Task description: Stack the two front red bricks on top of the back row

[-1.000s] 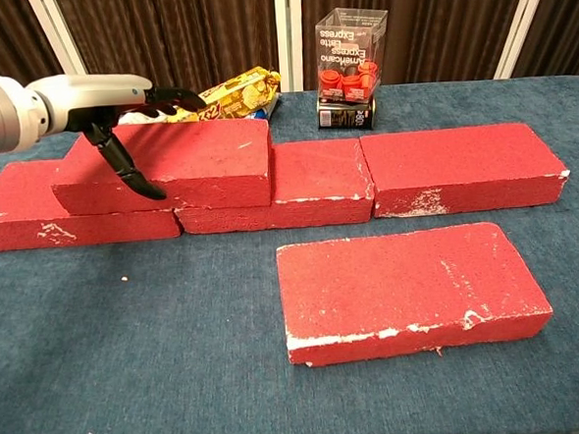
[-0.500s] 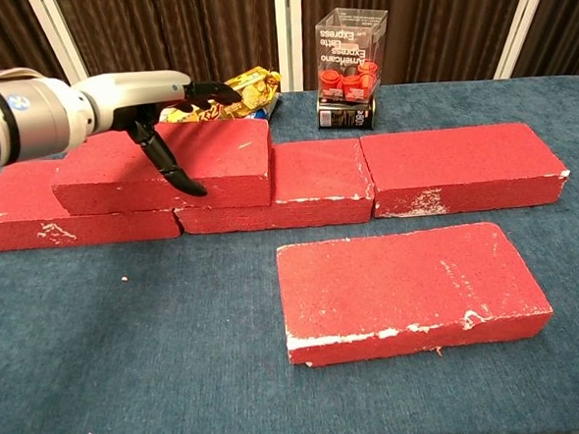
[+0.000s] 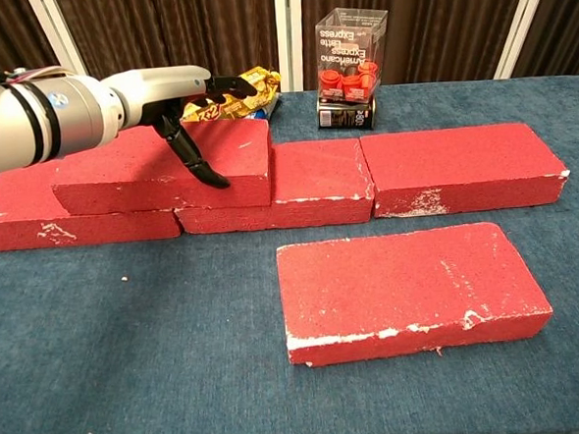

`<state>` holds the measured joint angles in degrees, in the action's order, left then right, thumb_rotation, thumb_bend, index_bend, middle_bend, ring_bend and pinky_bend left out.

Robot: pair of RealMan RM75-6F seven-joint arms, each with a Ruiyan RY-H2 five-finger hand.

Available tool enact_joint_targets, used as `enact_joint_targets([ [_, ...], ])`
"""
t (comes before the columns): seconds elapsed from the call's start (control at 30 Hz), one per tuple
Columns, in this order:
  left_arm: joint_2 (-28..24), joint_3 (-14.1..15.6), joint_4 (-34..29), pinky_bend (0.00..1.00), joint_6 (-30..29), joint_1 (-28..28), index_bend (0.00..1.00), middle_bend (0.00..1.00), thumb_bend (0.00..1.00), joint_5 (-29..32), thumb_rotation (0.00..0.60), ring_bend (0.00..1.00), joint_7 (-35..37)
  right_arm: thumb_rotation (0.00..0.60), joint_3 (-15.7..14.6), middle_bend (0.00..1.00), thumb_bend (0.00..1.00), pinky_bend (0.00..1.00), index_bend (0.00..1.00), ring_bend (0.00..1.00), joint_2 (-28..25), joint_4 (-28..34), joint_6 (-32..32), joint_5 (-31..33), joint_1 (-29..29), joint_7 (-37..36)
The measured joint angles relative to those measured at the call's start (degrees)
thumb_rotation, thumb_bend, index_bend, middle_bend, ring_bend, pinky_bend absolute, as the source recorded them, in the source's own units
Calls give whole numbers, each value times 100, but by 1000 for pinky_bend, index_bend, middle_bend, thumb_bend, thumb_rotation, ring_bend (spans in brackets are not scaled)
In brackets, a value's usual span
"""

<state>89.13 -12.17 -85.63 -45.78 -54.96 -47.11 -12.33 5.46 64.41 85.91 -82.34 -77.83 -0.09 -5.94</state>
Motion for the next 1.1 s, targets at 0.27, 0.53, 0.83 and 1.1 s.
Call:
enact_joint_targets([
  [0.27,73,-15,1,0,-23,-32,0,0,56,40,600,0,-32,600,-8,0,0,0,0,0,20,-13,31,0,10,23],
  [0.53,261,-14,67,0,-138,-53,0,0,56,17,600,0,-103,600,-6,0,0,0,0,0,38,-45,71,26,20,11],
  [0.83,429,-63,222,0,-234,-87,0,0,51,62,600,0,-182,600,-2,0,0,0,0,0,44,-97,102,49,17,-52],
  [1.1,497,-74,294,0,-307,-100,0,0,50,34,600,0,-278,600,-1,0,0,0,0,0,61,-140,122,58,21,-74],
])
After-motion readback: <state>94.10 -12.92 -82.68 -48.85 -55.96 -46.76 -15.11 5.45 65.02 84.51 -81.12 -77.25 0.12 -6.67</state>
